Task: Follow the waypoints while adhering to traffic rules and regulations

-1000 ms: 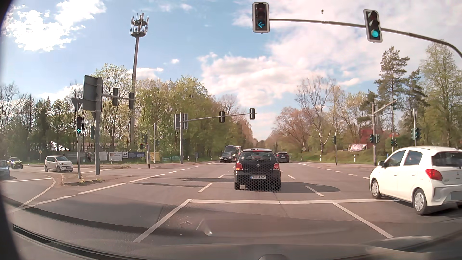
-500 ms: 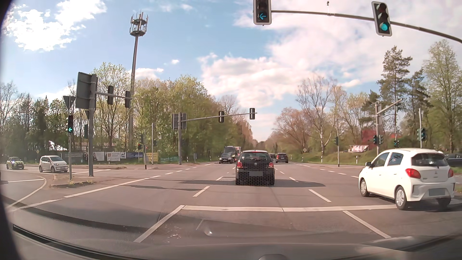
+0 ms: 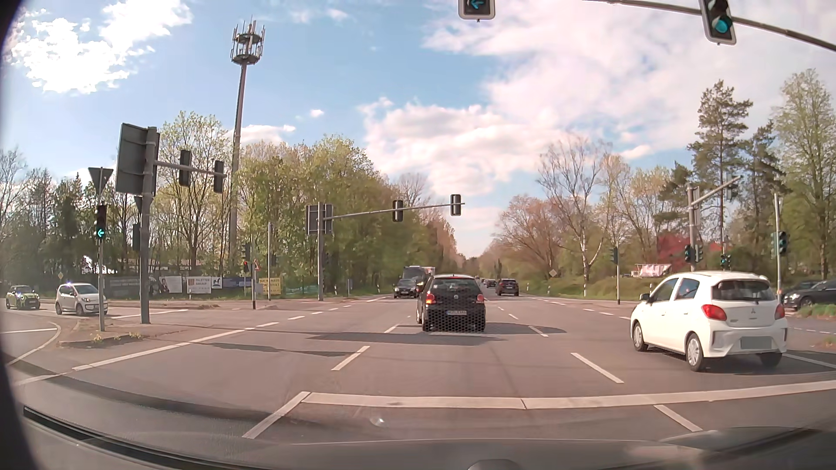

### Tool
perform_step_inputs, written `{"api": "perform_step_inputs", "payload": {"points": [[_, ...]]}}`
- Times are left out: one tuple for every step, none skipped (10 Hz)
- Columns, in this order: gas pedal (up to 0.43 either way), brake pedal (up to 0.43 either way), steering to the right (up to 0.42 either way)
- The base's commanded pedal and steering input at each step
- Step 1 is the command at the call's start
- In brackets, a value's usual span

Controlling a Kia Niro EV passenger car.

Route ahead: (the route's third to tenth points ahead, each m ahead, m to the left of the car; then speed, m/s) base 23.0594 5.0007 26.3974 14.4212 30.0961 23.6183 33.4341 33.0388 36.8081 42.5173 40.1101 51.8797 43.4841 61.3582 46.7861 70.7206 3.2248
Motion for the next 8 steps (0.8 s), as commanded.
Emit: {"api": "perform_step_inputs", "payload": {"points": [[0.35, 0.0, -0.001], [0.35, 0.0, -0.001], [0.35, 0.0, -0.001], [0.35, 0.0, -0.001], [0.35, 0.0, -0.001], [0.339, 0.0, -0.001], [0.339, 0.0, -0.001], [0.339, 0.0, -0.001]]}}
